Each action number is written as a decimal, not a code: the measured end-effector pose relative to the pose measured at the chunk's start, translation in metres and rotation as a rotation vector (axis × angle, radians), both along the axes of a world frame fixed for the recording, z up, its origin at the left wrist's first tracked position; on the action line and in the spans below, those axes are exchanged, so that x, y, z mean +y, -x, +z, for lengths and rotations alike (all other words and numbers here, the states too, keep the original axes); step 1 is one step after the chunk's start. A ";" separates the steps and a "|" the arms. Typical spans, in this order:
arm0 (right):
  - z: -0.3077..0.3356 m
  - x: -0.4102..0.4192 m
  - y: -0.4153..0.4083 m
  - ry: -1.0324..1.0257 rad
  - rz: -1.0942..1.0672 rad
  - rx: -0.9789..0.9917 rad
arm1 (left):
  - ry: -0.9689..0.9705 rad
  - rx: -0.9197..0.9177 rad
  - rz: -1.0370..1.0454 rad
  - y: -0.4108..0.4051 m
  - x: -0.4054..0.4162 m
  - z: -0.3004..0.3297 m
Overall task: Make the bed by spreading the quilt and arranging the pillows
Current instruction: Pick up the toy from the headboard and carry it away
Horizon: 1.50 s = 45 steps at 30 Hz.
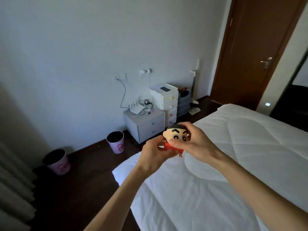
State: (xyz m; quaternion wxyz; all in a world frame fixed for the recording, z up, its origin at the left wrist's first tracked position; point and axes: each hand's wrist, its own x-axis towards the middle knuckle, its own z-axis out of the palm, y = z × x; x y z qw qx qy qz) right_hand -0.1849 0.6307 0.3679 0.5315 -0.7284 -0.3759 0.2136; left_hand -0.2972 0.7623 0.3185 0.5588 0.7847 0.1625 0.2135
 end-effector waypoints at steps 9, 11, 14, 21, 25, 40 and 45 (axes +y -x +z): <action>-0.019 0.260 -0.030 0.061 0.255 -0.036 | 0.051 0.023 0.260 -0.001 0.219 -0.006; -0.027 0.313 -0.033 0.060 0.269 -0.040 | 0.033 0.028 0.276 -0.004 0.276 -0.016; -0.044 0.384 -0.043 0.048 0.249 -0.022 | 0.022 0.065 0.282 -0.011 0.351 -0.027; -0.055 0.530 -0.070 0.058 0.149 0.072 | -0.001 0.181 0.137 -0.051 0.519 -0.035; -0.064 0.584 -0.107 0.100 0.092 0.078 | 0.011 0.202 0.077 -0.091 0.581 -0.052; -0.111 0.786 -0.329 0.086 -0.102 0.086 | -0.070 0.266 -0.142 -0.336 0.802 -0.090; -0.110 0.822 -0.415 0.144 -0.146 0.094 | -0.055 0.287 -0.207 -0.430 0.845 -0.095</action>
